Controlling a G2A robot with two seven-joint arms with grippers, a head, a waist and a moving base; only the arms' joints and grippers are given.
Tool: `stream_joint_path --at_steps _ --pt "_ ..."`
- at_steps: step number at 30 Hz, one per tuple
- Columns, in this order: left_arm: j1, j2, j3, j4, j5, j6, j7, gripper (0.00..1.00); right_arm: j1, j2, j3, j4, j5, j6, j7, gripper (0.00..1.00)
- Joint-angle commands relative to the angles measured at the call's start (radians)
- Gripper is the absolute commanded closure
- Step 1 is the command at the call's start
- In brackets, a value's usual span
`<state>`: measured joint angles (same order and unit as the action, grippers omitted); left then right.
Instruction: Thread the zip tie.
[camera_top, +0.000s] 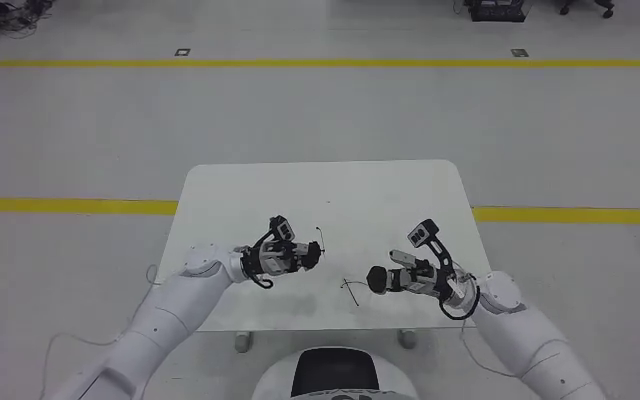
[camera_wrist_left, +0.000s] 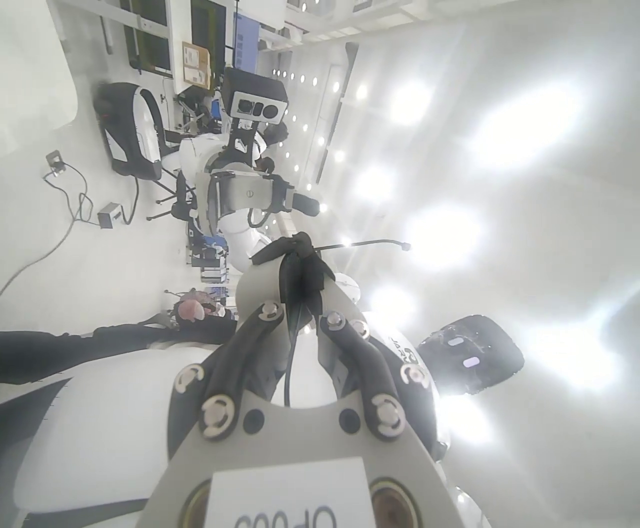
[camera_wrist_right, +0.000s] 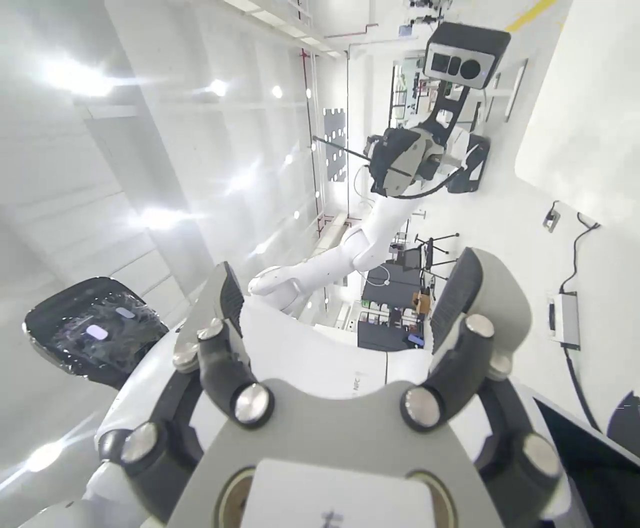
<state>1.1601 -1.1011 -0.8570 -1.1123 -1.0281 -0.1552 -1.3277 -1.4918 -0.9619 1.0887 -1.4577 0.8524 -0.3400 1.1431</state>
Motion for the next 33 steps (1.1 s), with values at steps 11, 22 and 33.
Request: stream_joint_path --at_steps 11,22,33 --pt "0.007 -0.002 0.004 -0.008 -0.009 0.009 0.015 1.0 -0.002 0.0 -0.001 -0.006 0.003 0.003 -0.015 0.0" --pt "0.024 -0.038 0.057 -0.05 -0.036 -0.072 0.126 1.0 0.013 -0.044 -0.018 0.055 0.077 0.0 -0.052 0.0" --pt "0.018 -0.056 0.074 -0.041 -0.04 -0.145 0.147 1.0 0.022 -0.079 -0.019 0.077 0.07 0.0 -0.055 0.0"
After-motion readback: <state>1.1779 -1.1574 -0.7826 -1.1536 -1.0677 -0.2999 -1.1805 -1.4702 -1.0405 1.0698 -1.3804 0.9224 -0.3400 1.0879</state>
